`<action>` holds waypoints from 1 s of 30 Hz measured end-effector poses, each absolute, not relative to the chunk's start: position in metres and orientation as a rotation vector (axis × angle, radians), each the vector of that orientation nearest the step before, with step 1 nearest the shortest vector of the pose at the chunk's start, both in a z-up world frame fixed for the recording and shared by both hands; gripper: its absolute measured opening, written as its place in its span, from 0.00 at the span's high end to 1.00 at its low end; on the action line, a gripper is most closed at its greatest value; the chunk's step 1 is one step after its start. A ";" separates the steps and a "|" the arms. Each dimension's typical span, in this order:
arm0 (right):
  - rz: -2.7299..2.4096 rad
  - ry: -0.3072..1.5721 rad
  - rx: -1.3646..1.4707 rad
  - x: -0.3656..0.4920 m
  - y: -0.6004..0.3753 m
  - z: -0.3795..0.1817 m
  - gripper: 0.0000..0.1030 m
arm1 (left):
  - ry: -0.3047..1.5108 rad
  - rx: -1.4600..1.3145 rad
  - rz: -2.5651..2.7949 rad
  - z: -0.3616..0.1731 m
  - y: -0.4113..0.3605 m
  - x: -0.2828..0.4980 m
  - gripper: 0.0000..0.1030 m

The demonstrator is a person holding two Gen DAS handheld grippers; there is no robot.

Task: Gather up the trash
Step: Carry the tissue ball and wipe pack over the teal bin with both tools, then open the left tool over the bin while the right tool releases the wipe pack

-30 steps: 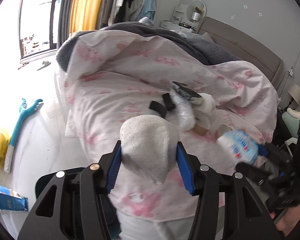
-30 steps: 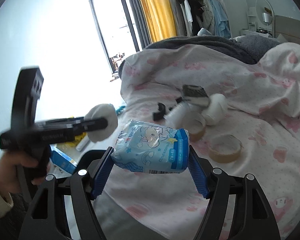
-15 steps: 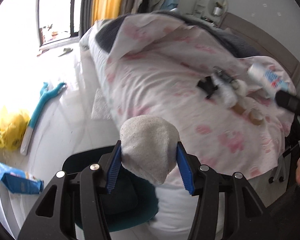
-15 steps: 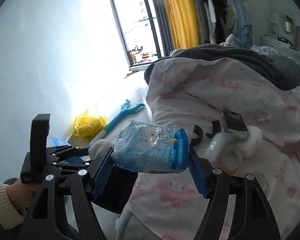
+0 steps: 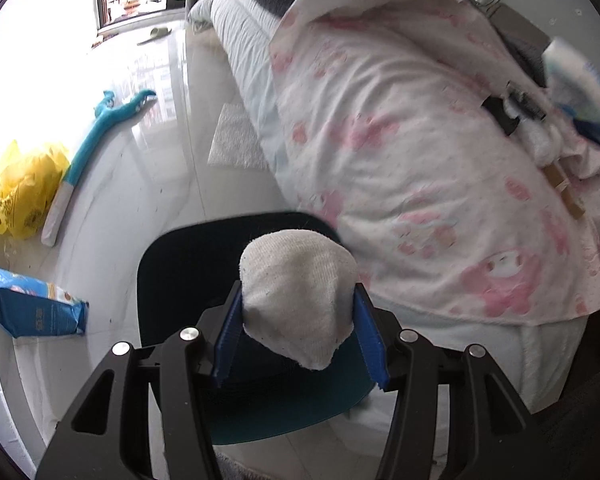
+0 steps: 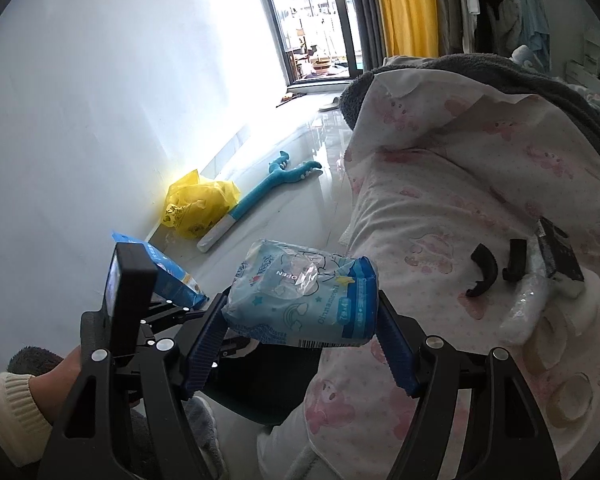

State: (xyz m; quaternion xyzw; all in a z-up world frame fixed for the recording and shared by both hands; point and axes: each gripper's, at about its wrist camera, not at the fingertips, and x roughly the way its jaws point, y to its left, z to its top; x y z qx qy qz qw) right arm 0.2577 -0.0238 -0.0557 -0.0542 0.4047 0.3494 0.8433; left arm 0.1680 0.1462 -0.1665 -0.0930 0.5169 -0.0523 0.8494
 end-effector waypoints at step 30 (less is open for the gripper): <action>0.781 1.005 -0.175 0.258 0.090 -0.116 0.29 | 1.164 -0.283 -0.037 -0.201 0.240 0.120 0.12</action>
